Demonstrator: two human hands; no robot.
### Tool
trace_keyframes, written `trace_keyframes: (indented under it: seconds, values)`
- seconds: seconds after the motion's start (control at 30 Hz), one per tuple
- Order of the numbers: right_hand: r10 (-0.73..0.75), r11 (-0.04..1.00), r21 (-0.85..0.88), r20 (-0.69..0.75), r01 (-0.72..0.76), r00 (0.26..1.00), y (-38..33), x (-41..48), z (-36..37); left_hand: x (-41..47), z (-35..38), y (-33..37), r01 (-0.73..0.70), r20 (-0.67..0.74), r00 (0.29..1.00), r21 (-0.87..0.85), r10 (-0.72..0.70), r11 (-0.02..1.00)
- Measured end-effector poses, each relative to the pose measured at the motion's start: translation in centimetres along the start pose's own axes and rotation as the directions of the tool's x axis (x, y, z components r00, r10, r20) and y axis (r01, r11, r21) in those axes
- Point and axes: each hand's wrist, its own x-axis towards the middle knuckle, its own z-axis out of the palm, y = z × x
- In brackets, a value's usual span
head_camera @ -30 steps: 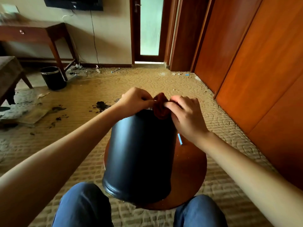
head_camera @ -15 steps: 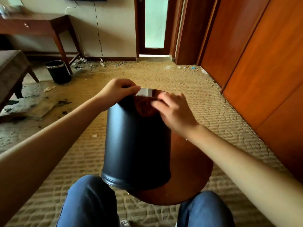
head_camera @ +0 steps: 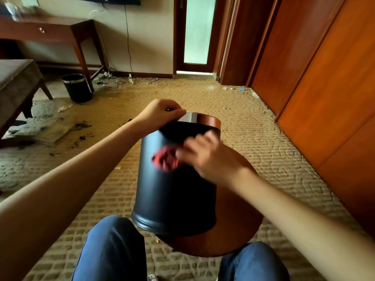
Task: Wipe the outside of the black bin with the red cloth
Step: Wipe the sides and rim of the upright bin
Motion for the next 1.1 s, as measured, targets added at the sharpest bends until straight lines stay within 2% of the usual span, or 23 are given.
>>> trace_keyframes:
  seconds: [0.07, 0.1, 0.13, 0.2, 0.27, 0.33, 0.4, 0.47, 0.53, 0.6, 0.67, 0.8, 0.93, 1.0, 1.1]
  values:
    - [0.264, 0.964, -0.010, -0.051, -0.265, 0.963, 2.3, 2.7, -0.2, 0.0, 0.1, 0.4, 0.002, 0.022, 1.000, 0.015, -0.002, 1.000]
    - [0.291, 0.957, 0.005, -0.055, -0.291, 0.955, 1.8, 2.8, -0.1, 0.2, -0.2, 0.5, 0.015, 0.045, 0.999, 0.021, -0.015, 1.000]
    - [0.252, 0.968, 0.016, -0.040, -0.252, 0.967, 0.4, 2.1, 0.1, 0.3, -0.4, 0.5, 0.033, 0.073, 0.997, 0.029, -0.035, 0.999]
    - [0.027, 0.997, 0.076, 0.038, -0.030, 0.999, -4.0, -1.1, 0.4, 0.9, -0.5, 0.7, 0.054, 0.122, 0.991, 0.081, -0.064, 0.995]
    - [-0.211, 0.964, 0.190, 0.112, 0.187, 0.971, -8.5, -4.8, -0.1, 1.6, 0.3, 1.3, 0.052, 0.147, 0.985, 0.243, -0.089, 0.969]
    - [-0.311, 0.927, 0.269, 0.155, 0.263, 0.938, -9.8, -6.8, -0.8, 1.8, 1.5, 2.5, 0.064, 0.128, 0.985, 0.346, -0.115, 0.936]
    - [-0.307, 0.937, 0.234, 0.209, 0.258, 0.928, -7.4, -6.8, -1.9, 2.0, 2.4, 3.5, 0.078, 0.105, 0.987, 0.355, -0.123, 0.932]
    - [-0.185, 0.974, 0.165, 0.200, 0.153, 0.962, -2.9, -6.4, -3.4, 2.0, 3.1, 4.1, 0.063, 0.116, 0.987, 0.337, -0.108, 0.939]
    - [0.101, 0.988, 0.110, 0.098, -0.112, 0.990, 2.7, -5.8, -4.9, 1.9, 3.2, 4.4, 0.045, 0.147, 0.985, 0.294, -0.092, 0.955]
    - [0.373, 0.923, 0.087, 0.044, -0.376, 0.927, 6.9, -5.0, -6.3, 1.9, 3.0, 4.4, 0.013, 0.203, 0.977, 0.216, -0.059, 0.976]
    - [0.457, 0.885, 0.049, 0.086, -0.462, 0.885, 9.2, -4.0, -6.5, 1.8, 2.6, 4.4, -0.008, 0.254, 0.967, 0.101, -0.018, 0.995]
    - [0.313, 0.946, 0.043, 0.132, -0.321, 0.940, 9.0, -2.0, -4.9, 1.9, 2.3, 4.1, -0.039, 0.286, 0.957, -0.001, 0.037, 0.999]
    - [0.309, 0.949, 0.061, 0.031, -0.310, 0.951, 6.5, -2.4, -2.8, 2.9, 1.8, 3.5, -0.090, 0.285, 0.957, 0.113, 0.055, 0.989]
    - [0.224, 0.972, 0.065, 0.035, -0.226, 0.974, 3.5, -4.3, -1.1, 3.2, 1.7, 3.1, -0.110, 0.287, 0.956, 0.155, 0.062, 0.982]
    - [0.044, 0.982, 0.181, 0.098, -0.061, 0.994, -3.2, -8.9, 0.6, 3.2, 2.0, 2.0, -0.092, 0.258, 0.965, 0.194, 0.040, 0.977]
